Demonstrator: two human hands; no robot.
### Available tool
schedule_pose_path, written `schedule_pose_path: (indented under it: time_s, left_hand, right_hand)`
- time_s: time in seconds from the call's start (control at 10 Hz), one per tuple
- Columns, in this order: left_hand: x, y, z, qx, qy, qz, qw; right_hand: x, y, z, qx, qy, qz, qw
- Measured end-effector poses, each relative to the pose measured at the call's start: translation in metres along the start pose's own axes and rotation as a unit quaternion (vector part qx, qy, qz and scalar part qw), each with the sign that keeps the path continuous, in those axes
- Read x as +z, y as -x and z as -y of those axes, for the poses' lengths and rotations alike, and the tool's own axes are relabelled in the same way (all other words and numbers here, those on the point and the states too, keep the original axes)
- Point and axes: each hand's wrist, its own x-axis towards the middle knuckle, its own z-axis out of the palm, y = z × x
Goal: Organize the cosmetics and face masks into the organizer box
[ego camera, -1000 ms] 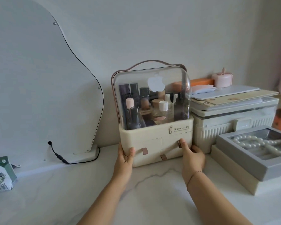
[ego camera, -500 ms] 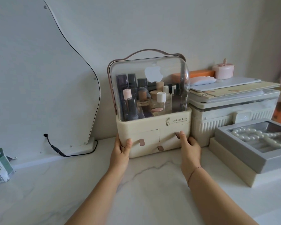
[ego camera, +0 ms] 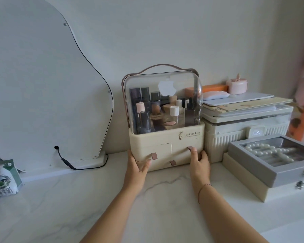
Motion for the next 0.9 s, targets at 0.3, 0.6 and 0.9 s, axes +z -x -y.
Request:
schedule_pose_path:
  time_s: [0.3, 0.6, 0.9]
  left_hand:
    - [-0.004, 0.015, -0.002, 0.025, -0.032, 0.032, 0.999]
    - [-0.006, 0.016, -0.002, 0.017, -0.052, 0.061, 0.997]
    - [-0.006, 0.035, -0.006, -0.034, -0.163, 0.078, 0.983]
  right_hand:
    - [0.006, 0.006, -0.001, -0.025, 0.068, 0.003, 0.997]
    - [0.006, 0.004, -0.002, -0.054, 0.098, 0.031, 0.993]
    - [-0.004, 0.007, 0.002, -0.010, 0.082, 0.039, 0.996]
